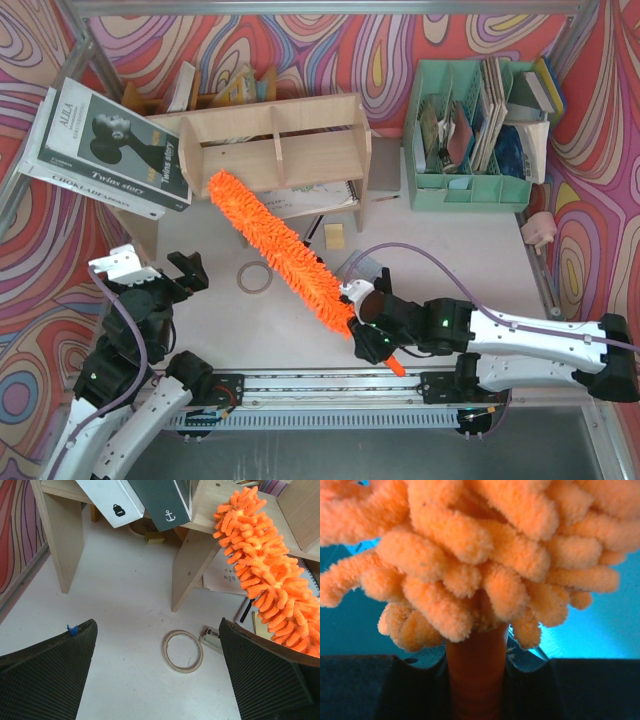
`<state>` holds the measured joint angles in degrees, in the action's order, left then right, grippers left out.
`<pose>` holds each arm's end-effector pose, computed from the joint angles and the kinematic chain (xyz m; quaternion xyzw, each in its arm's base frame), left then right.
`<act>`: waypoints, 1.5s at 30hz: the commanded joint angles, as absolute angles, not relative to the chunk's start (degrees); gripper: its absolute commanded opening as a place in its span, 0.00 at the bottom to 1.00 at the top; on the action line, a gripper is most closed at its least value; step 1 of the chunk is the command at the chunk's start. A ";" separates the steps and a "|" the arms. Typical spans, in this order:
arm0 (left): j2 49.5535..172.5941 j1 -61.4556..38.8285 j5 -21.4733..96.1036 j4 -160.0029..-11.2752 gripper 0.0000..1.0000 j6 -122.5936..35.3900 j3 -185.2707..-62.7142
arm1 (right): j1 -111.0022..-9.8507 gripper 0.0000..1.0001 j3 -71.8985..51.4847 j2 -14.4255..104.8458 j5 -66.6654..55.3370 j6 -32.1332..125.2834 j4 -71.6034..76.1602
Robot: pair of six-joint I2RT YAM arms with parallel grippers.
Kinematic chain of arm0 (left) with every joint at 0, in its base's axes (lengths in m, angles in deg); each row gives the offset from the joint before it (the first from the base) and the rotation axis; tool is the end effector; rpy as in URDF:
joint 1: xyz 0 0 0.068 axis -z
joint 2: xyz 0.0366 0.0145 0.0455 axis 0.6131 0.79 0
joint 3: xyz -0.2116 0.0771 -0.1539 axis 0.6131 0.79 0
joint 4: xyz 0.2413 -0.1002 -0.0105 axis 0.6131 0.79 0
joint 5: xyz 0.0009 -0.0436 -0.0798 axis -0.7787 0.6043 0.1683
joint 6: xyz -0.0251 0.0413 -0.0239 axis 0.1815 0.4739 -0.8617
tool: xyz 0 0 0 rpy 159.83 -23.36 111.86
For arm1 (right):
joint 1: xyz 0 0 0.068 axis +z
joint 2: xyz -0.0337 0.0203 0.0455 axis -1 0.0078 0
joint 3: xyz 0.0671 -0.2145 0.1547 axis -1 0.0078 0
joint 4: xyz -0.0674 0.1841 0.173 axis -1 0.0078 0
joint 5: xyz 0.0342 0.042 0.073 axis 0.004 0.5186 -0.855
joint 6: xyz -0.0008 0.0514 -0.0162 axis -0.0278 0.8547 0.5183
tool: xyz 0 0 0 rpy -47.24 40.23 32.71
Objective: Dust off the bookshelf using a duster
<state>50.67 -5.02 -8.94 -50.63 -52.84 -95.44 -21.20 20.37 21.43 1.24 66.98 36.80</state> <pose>0.0566 -0.0105 0.3442 -0.1479 0.7124 -0.0771 0.6816 0.0747 0.1895 0.2617 -0.3294 0.8714 0.2733 0.2399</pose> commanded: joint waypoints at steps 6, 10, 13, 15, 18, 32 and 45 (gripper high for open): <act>50.20 -5.38 -9.94 -50.67 0.98 -53.20 -95.70 | -19.67 0.00 20.74 25.89 0.39 70.08 37.92; 50.23 -5.38 -10.00 -50.71 0.98 -53.20 -95.68 | -18.04 0.00 20.31 25.12 2.24 70.82 38.51; 50.31 -5.38 -9.97 -50.68 0.98 -53.20 -95.68 | -17.19 0.00 20.61 21.49 2.19 71.61 38.56; 50.39 -5.38 -9.97 -50.68 0.98 -53.13 -95.72 | -16.93 0.00 20.81 18.77 0.82 72.68 39.38; 50.35 -5.35 -9.95 -50.79 0.98 -53.16 -95.69 | -16.51 0.00 20.93 15.35 1.00 75.42 43.09; 50.57 -5.34 -10.05 -50.62 0.98 -53.19 -95.70 | -14.45 0.00 22.18 16.05 5.26 79.30 46.50; 50.80 -5.38 -9.74 -50.71 0.98 -53.20 -95.68 | -9.53 0.00 21.34 15.89 12.53 85.88 51.88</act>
